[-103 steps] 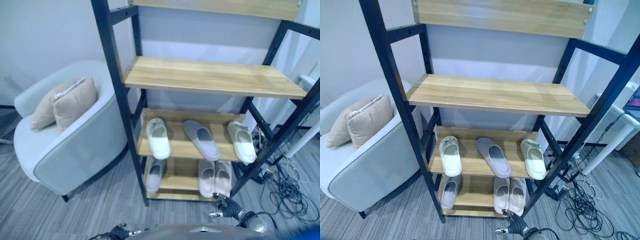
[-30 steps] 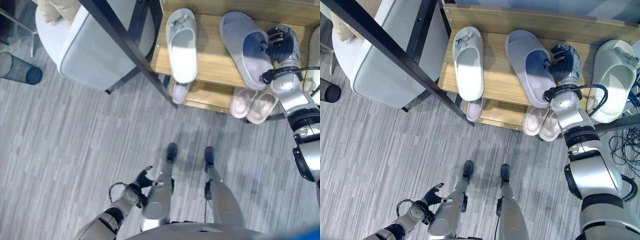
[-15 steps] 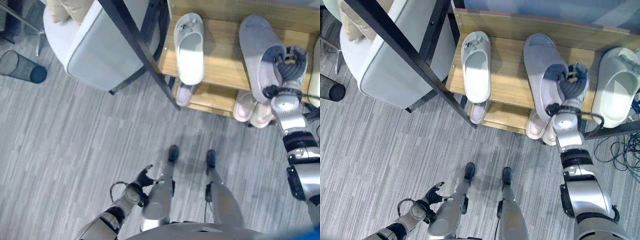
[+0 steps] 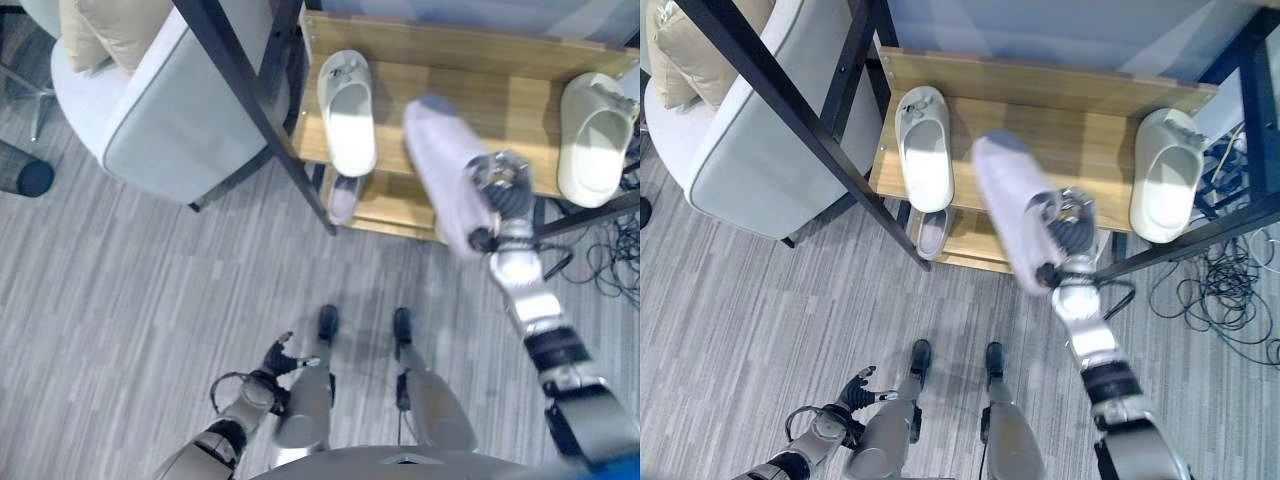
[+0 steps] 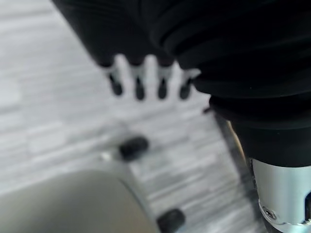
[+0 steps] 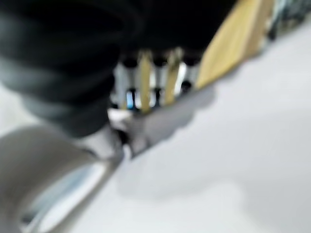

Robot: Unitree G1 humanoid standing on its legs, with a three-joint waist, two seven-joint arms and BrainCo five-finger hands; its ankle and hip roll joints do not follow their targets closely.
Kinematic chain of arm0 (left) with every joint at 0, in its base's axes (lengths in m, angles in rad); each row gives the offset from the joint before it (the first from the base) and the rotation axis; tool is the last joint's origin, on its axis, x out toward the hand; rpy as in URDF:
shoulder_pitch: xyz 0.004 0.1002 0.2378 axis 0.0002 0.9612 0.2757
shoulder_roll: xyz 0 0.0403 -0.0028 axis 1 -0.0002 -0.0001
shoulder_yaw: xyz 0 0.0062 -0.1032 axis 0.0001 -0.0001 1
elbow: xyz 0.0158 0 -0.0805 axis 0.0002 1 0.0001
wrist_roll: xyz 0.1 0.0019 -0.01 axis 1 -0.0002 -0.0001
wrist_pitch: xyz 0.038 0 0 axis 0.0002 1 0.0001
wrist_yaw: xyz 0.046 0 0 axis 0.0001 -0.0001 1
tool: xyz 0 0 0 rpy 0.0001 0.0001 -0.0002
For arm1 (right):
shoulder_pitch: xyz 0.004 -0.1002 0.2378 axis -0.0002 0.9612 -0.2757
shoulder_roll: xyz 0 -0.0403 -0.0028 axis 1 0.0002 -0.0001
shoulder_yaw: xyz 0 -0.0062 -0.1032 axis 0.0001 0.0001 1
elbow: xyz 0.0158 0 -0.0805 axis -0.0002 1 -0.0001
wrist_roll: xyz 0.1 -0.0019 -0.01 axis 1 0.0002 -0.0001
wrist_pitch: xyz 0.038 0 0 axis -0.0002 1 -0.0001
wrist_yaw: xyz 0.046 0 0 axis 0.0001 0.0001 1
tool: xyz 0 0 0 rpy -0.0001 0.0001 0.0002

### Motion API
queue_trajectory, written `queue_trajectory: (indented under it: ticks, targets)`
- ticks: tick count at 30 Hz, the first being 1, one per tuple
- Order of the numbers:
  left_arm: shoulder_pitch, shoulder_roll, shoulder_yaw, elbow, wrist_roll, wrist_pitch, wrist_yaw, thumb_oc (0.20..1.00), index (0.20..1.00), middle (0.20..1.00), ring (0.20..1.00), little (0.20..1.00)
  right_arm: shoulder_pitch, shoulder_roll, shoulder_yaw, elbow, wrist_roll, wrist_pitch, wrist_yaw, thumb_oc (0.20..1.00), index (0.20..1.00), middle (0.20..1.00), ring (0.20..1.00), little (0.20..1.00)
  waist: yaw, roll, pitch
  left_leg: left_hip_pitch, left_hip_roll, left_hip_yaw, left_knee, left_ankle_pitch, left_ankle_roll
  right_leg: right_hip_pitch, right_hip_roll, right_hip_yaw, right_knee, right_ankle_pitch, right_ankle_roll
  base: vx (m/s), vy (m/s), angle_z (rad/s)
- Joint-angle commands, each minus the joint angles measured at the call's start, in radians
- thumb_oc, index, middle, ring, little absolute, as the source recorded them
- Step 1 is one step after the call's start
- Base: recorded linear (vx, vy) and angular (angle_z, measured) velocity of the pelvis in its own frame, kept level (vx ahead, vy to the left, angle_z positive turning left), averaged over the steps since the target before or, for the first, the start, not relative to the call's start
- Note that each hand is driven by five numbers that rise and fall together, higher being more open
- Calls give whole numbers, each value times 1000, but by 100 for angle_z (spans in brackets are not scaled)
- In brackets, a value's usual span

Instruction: Arrange the slippers neatly on the shoe rack.

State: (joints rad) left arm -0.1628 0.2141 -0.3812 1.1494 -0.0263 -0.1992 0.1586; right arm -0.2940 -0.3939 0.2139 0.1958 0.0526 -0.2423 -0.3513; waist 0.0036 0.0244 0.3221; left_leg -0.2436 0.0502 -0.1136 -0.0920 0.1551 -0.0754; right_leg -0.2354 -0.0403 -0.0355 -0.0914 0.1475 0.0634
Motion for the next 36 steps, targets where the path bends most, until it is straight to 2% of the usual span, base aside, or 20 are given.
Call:
queue_trajectory:
  ticks: [1, 4, 5, 6, 7, 8, 10, 11, 12, 13, 14, 17, 21, 22, 24, 25, 28, 30, 33, 36]
  targets:
    - [34, 3, 19, 53, 14, 11, -21, 1000, 1000, 1000, 1000, 1000, 70, -54, -73, -167, 32, -92, 116, 200, 200, 200, 200, 200, -2, -20, 21, -27, -29, 47, 213, -219, 56, 7, -85, 48, 162, -143, 72, 47, 116, -31]
    - [78, 44, 71, 42, 26, 0, -45, 1000, 1000, 1000, 1000, 1000, 275, -68, -100, -220, 30, -79, 208, 200, 200, 200, 200, 200, -24, -18, 11, 9, -48, 63, 232, -253, 74, 12, -102, 58, 241, -149, 97, 84, 225, -32]
    - [88, 65, 114, 48, 17, 3, -43, 1000, 1000, 1000, 1000, 1000, 316, -67, -109, -194, 24, -66, 219, 200, 200, 200, 200, 200, -44, -5, 25, 45, -52, 76, 235, -271, 92, -46, -114, 70, 391, -105, 116, 178, 314, -12]
    - [92, 76, 183, 68, -44, 0, -30, 1000, 1000, 1000, 1000, 1000, 313, -58, -105, -124, 14, -55, 204, 200, 200, 200, 200, 200, -61, 6, 58, 120, -46, 110, 205, -288, 91, -141, -133, 6, 427, -92, 117, 168, 266, 8]
    - [92, 76, 184, 68, -44, 0, -30, 1000, 1000, 1000, 1000, 1000, 312, -58, -104, -124, 14, -56, 204, 200, 200, 200, 200, 200, -63, 8, 62, 126, -44, 109, 202, -288, 90, -134, -132, 4, 424, -92, 116, 289, 55, -30]
    - [92, 69, 199, 88, -70, 1, -32, 1000, 1000, 1000, 1000, 1000, 289, -46, -97, -75, 41, -55, 189, 200, 200, 200, 200, 200, -73, -7, 75, 174, -40, 121, 171, -299, 85, -168, -117, -48, 315, -71, 111, 248, -168, -57]
    - [84, 70, 194, 97, -70, 6, -34, 1000, 1000, 1000, 1000, 1000, 280, -50, -95, -43, 39, -51, 175, 200, 200, 200, 200, 200, -83, -7, 80, 203, -30, 118, 156, -310, 82, -187, -100, -46, 275, -66, 116, 236, -222, -76]
    - [81, 68, 179, 92, -33, -2, -33, 1000, 1000, 1000, 1000, 1000, 325, -54, -116, -55, 30, -45, 164, 200, 200, 200, 200, 200, -91, -8, 69, 193, -39, 79, 168, -327, 76, -157, -69, 25, 205, -78, 94, 127, -259, -21]
    - [75, 64, 177, 86, -35, -8, -27, 1000, 1000, 1000, 1000, 1000, 322, -57, -119, -45, 32, -53, 157, 200, 200, 200, 200, 200, -95, -9, 63, 174, -40, 73, 175, -322, 73, -160, -59, 39, 203, -75, 86, 149, -431, 45]
    - [59, 58, 152, 35, -58, -22, -3, 1000, 1000, 1000, 1000, 1000, 299, -71, -122, -7, 38, -70, 122, 200, 200, 200, 200, 200, -94, -5, 70, 101, -27, 63, 271, -311, 49, -163, -38, 35, 230, -100, 53, 15, -233, 78]
    - [59, 59, 152, 35, -58, -22, -3, 1000, 1000, 1000, 1000, 1000, 298, -70, -121, -6, 38, -70, 122, 200, 200, 200, 200, 200, -96, -7, 67, 95, -30, 61, 271, -307, 50, -167, -42, 35, 228, -97, 54, 18, -247, 113]
    - [40, 65, 101, -89, -90, -45, 28, 1000, 1000, 1000, 1000, 1000, 273, -76, -122, 13, 54, -77, 86, 200, 200, 200, 200, 200, -85, -12, 100, -68, -8, 39, 482, -227, 20, -149, -40, -7, 251, -146, 17, 23, -194, 82]
    - [17, 74, 58, -169, -99, -57, 40, 1000, 1000, 1000, 1000, 1000, 238, -68, -119, 41, 69, -83, 52, 200, 200, 200, 200, 200, -78, -13, 119, -133, 17, 55, 385, -213, 27, -140, -46, -36, 261, -179, 12, 67, -40, 55]
    - [-15, 84, 48, -169, -103, -58, 47, 1000, 1000, 1000, 1000, 1000, 197, -62, -106, 46, 71, -80, 25, 200, 200, 200, 200, 200, -64, -14, 133, -195, 45, 59, 295, -131, 18, -158, -44, -41, 286, -185, 7, 68, 75, 21]
    - [-34, 96, 41, -167, -68, -56, 59, 1000, 1000, 1000, 1000, 1000, 176, -58, -100, 38, 53, -83, 19, 200, 200, 200, 200, 200, -57, -3, 146, -179, 71, 79, 188, -106, 15, -211, -30, -31, 350, -212, 11, 59, 131, 24]
    - [-42, 99, 41, -171, -66, -59, 72, 1000, 1000, 1000, 1000, 1000, 167, -56, -94, 41, 50, -86, 12, 200, 200, 200, 200, 200, -56, -1, 152, -199, 68, 73, 199, -94, 12, -240, -32, -25, 375, -205, 16, -9, 128, -4]
    - [-68, 124, 35, -178, -34, -73, 104, 1000, 1000, 1000, 1000, 1000, 134, -41, -82, 59, 38, -95, -4, 200, 200, 200, 200, 200, -63, 1, 163, -266, 45, 82, 231, -99, 22, -339, -48, -2, 420, -194, 22, 10, 122, -43]
    - [-71, 130, 37, -179, -28, -74, 107, 1000, 1000, 1000, 1000, 1000, 135, -37, -81, 59, 35, -92, -4, 200, 200, 200, 200, 200, -62, 0, 162, -282, 40, 85, 241, -102, 23, -354, -51, 5, 426, -192, 23, 15, 74, -31]
    - [-127, 156, 51, -148, -16, -90, 148, 1000, 1000, 1000, 1000, 1000, 107, -26, -61, 78, -3, -96, -29, 200, 200, 200, 200, 200, -67, -3, 163, -374, 18, 95, 306, -131, 23, -422, -66, 15, 431, -185, 30, -17, 83, -11]
    - [-154, 186, 44, -171, 6, -109, 191, 1000, 1000, 1000, 1000, 1000, 60, -25, -68, 111, -21, -111, -82, 200, 200, 200, 200, 200, -68, 6, 168, -443, 11, 107, 355, -159, 27, -484, -73, 25, 425, -162, 42, -60, 74, -1]
